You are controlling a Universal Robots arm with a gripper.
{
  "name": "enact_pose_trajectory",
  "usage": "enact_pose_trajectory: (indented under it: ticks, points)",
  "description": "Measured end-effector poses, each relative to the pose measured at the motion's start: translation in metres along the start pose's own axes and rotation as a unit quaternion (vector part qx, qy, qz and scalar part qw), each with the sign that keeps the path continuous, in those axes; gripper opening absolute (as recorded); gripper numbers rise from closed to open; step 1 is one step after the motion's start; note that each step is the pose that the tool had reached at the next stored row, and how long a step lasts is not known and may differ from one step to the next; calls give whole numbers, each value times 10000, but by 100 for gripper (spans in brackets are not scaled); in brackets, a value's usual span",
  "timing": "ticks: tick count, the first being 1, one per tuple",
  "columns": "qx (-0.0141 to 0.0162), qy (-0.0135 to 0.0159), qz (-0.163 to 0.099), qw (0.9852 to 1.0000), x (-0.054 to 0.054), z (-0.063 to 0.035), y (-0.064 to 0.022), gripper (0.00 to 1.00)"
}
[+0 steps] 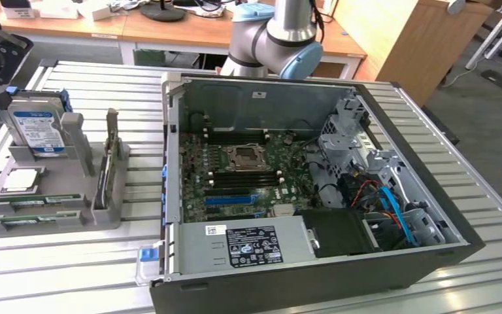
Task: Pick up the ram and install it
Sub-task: 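Pick up the ram and move it above insertion slot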
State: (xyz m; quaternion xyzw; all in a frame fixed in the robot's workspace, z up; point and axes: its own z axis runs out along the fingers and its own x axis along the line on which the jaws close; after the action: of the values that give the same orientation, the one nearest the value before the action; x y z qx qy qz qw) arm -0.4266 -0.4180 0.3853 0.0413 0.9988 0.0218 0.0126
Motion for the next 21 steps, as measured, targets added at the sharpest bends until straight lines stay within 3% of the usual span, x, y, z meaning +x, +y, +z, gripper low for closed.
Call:
enact_pose_trajectory:
  ticks: [5,9,16,21]
  points:
    - [-6,20,-448,9990,0,1,0,11]
    - [-2,37,-811,9967,0,3,0,11]
    - [21,68,-1429,9897,-1,6,-1,11]
    - [85,93,-1794,9837,5,9,-1,11]
